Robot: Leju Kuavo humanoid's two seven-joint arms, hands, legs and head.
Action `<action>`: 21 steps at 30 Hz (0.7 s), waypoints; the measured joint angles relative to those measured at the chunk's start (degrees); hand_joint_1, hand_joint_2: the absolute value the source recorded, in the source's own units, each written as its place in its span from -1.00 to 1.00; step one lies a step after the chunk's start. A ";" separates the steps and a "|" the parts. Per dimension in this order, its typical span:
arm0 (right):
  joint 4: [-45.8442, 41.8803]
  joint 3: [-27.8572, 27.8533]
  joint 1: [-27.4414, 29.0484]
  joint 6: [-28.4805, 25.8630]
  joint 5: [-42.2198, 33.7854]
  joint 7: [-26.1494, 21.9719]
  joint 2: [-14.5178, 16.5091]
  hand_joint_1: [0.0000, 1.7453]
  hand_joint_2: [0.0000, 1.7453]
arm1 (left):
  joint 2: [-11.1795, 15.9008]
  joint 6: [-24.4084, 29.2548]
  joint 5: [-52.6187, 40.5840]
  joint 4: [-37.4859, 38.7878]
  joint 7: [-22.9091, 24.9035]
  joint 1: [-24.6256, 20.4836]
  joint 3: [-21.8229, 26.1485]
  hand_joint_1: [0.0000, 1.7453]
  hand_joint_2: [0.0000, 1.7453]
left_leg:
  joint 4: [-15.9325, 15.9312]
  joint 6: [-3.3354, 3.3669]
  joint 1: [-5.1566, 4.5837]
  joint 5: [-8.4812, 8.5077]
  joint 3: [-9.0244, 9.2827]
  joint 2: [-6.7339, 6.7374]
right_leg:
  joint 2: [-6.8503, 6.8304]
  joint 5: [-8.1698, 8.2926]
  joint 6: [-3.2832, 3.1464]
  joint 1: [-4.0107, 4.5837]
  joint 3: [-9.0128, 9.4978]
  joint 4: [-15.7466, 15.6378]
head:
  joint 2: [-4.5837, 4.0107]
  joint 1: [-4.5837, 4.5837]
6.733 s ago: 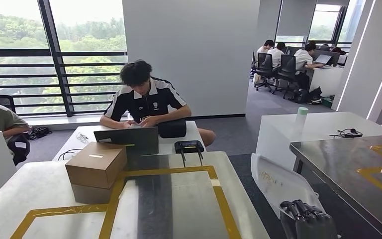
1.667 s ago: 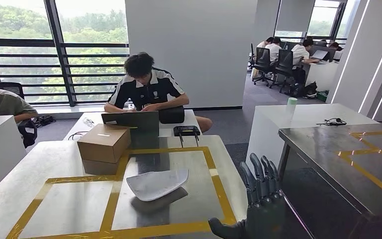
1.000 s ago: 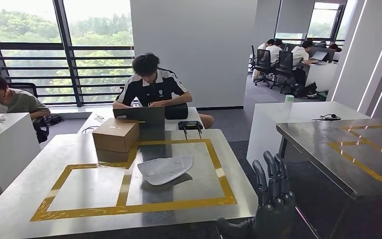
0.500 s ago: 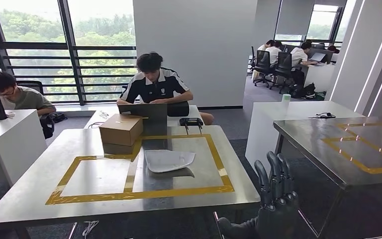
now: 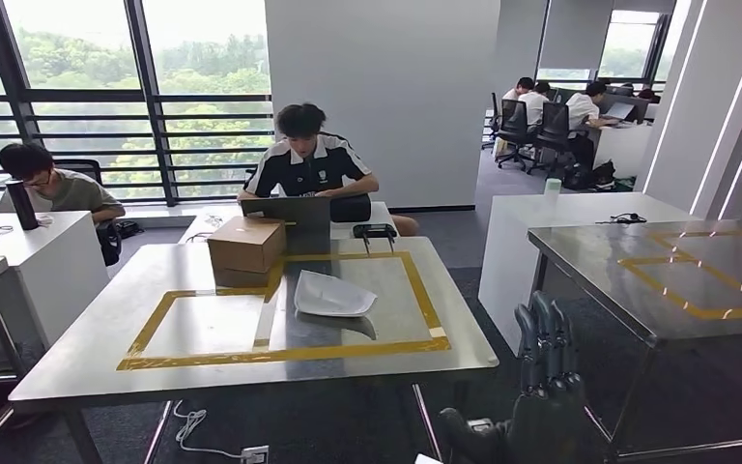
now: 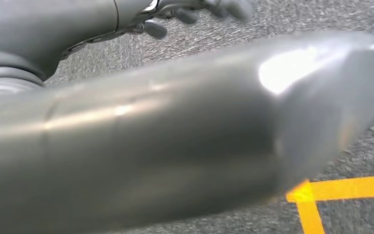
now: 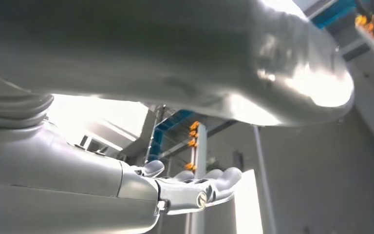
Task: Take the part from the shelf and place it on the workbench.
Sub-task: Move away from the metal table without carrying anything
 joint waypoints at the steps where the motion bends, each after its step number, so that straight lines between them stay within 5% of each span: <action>1: 0.19 -0.14 0.08 0.01 -0.29 0.15 -0.03 -1.00 -1.00 | 0.01 0.01 0.08 0.01 0.00 0.09 0.00 -1.00 -1.00 | -0.14 0.53 0.01 0.42 -0.42 0.15 | 0.07 0.14 0.33 -0.15 -0.17 0.08 | 0.00 -0.01; 3: 0.52 -0.39 0.21 0.02 -0.60 0.24 -0.09 -1.00 -1.00 | 0.07 0.01 0.22 0.00 0.02 0.21 0.00 -1.00 -1.00 | -0.22 1.54 0.04 1.70 -1.45 0.40 | 0.28 -2.54 1.11 -0.46 -1.08 1.93 | 0.00 -0.01; 6: 0.89 -0.55 0.37 0.57 -3.47 0.31 -0.16 -1.00 -1.00 | 0.11 0.02 0.37 -0.02 0.03 0.34 0.00 -1.00 -1.00 | -0.16 1.98 0.08 3.92 -3.89 0.59 | 0.41 -11.03 1.82 -0.72 -3.29 11.35 | 0.00 0.02; 7: 1.00 -0.68 0.50 1.46 -7.03 0.19 -0.19 -1.00 -1.00 | 0.11 0.05 0.46 -0.01 0.03 0.42 0.00 -1.00 -1.00 | -0.11 1.96 0.07 4.66 -4.88 0.62 | 0.41 -12.15 1.88 -0.75 -3.45 14.23 | 0.00 0.02; 9: 1.34 -1.47 0.69 5.28 -19.71 -0.82 -0.26 -1.00 -1.00 | 0.11 0.19 0.65 -0.01 -0.01 0.59 0.00 -1.00 -1.00 | -0.01 1.85 0.08 6.02 -6.71 0.66 | 0.42 -10.71 1.78 -0.74 -1.29 15.10 | 0.00 0.02; 11: 2.00 -3.14 0.61 11.19 -35.18 -2.76 -0.28 -1.00 -1.00 | 0.07 0.32 0.79 0.01 -0.11 0.66 0.00 -1.00 -1.00 | 0.05 1.57 0.08 7.26 -8.08 0.65 | 0.44 -8.72 1.30 -0.63 4.38 8.76 | 0.00 0.02; 13: 3.08 -5.37 0.31 15.86 -46.23 -4.15 -0.26 -1.00 -1.00 | -0.04 0.43 0.87 0.01 -0.19 0.63 0.00 -1.00 -1.00 | -0.14 1.00 0.11 8.49 -8.71 0.57 | 0.48 -9.35 0.67 -0.23 9.30 1.47 | 0.00 0.00; 15: 4.71 -7.66 0.09 17.04 -51.17 -4.58 -0.24 -1.00 -1.00 | -0.11 0.50 0.90 0.02 -0.17 0.65 0.01 -1.00 -1.00 | -0.75 0.21 0.30 9.74 -8.73 0.49 | 0.56 -9.77 0.01 0.27 10.35 -1.18 | 0.00 0.02; 17: 6.32 -9.19 0.18 15.60 -51.99 -4.92 -0.21 -1.00 -1.00 | -0.13 0.55 0.90 0.04 -0.09 0.79 0.02 -1.00 -1.00 | -1.16 -0.51 0.42 10.19 -8.97 0.43 | 0.50 -8.41 -0.79 0.22 9.75 -1.82 | 0.00 0.11; 19: 7.20 -9.75 0.48 13.24 -50.93 -5.65 -0.17 -1.00 -1.00 | -0.10 0.61 0.87 0.05 0.03 0.93 0.02 -1.00 -1.00 | 1.31 -0.89 0.34 6.74 -10.03 0.37 | 0.34 -6.69 -1.58 -0.08 8.74 -2.49 | 0.00 0.12; 21: 7.57 -10.13 1.11 10.84 -49.36 -6.35 -0.15 -1.00 -1.00 | -0.09 0.66 0.77 0.05 0.10 0.94 0.02 -1.00 -1.00 | 7.90 -1.08 0.33 0.78 -11.54 0.36 | 0.25 -5.27 -1.99 -0.09 7.15 -2.56 | 0.00 0.07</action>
